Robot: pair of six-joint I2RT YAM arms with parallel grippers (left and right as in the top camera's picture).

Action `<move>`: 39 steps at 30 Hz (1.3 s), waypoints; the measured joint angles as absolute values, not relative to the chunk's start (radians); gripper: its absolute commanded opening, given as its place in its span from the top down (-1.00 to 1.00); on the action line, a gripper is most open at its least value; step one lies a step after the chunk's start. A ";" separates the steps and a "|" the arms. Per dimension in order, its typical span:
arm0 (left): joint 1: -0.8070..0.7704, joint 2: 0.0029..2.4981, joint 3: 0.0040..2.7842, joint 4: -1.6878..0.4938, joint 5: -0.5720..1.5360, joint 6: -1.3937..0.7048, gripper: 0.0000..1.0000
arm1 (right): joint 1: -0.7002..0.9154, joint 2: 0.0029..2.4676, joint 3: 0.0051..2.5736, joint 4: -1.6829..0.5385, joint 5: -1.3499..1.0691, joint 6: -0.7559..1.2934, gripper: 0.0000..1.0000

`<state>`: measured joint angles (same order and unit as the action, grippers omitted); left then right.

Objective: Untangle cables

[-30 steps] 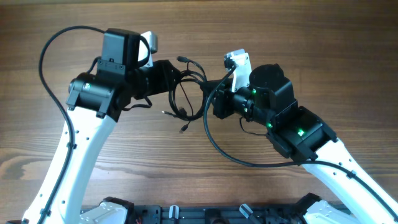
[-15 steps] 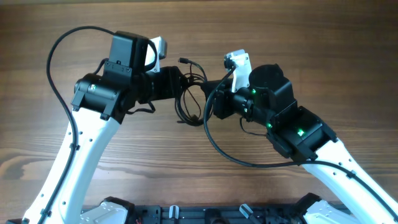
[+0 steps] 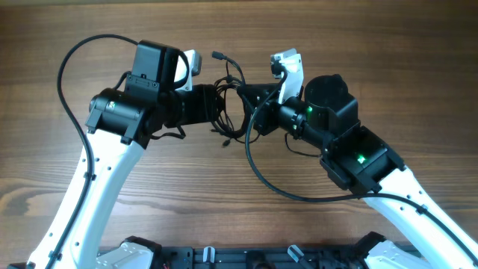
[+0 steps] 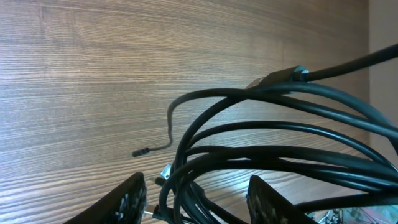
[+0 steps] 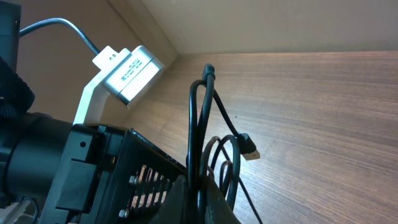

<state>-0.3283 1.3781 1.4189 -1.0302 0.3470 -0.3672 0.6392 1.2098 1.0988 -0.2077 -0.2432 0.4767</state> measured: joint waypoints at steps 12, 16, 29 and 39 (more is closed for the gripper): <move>-0.356 1.378 1.419 -0.989 0.391 -0.352 0.46 | 0.639 1.210 1.098 -0.179 -0.293 0.489 0.91; -0.374 1.378 1.419 -0.961 0.392 -0.353 0.42 | 0.639 1.210 1.098 -0.083 -0.365 0.520 0.91; -0.381 1.378 1.419 -0.957 0.364 -0.353 0.92 | 0.637 1.183 1.098 -0.035 -0.446 0.575 0.91; -0.393 1.377 1.422 -1.017 0.155 -0.440 0.92 | 0.640 1.142 1.099 -0.283 -0.285 0.579 0.91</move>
